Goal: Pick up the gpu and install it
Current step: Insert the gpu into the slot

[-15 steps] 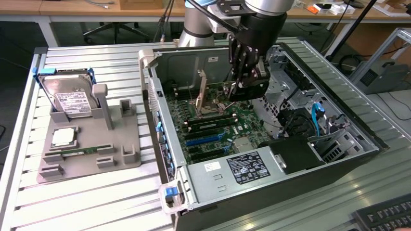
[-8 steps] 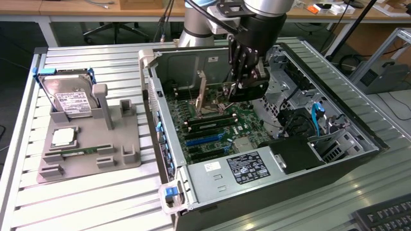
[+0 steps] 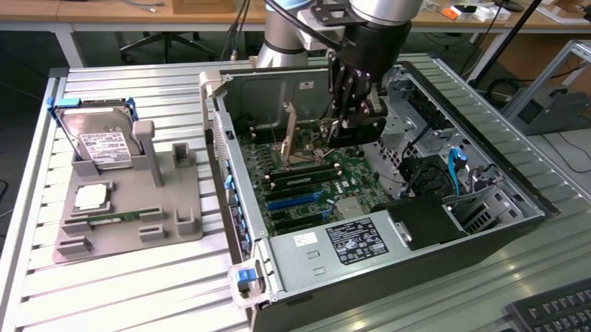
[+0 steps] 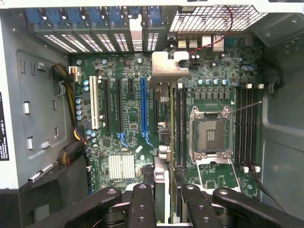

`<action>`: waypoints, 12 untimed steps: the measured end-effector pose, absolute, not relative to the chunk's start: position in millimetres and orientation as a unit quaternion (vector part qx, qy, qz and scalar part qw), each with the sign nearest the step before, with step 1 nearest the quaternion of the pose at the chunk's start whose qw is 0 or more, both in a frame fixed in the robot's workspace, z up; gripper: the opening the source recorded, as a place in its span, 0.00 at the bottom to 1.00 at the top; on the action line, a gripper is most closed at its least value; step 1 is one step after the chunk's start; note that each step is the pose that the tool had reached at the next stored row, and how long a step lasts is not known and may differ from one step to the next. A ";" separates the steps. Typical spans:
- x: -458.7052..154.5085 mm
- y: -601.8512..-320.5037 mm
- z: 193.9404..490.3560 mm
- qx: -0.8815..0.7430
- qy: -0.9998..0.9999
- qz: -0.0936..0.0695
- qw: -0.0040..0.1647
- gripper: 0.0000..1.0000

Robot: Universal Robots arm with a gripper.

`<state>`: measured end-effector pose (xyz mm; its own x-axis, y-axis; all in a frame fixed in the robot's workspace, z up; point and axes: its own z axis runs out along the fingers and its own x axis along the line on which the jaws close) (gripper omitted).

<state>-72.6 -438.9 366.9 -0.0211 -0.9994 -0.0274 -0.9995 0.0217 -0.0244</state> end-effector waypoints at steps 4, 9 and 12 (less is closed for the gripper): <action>-72.9 -439.2 366.4 -0.699 0.715 0.001 0.018 0.27; -73.6 -439.9 365.7 -0.699 0.715 0.001 0.018 0.27; -74.1 -440.4 365.3 -0.699 0.715 0.001 0.018 0.27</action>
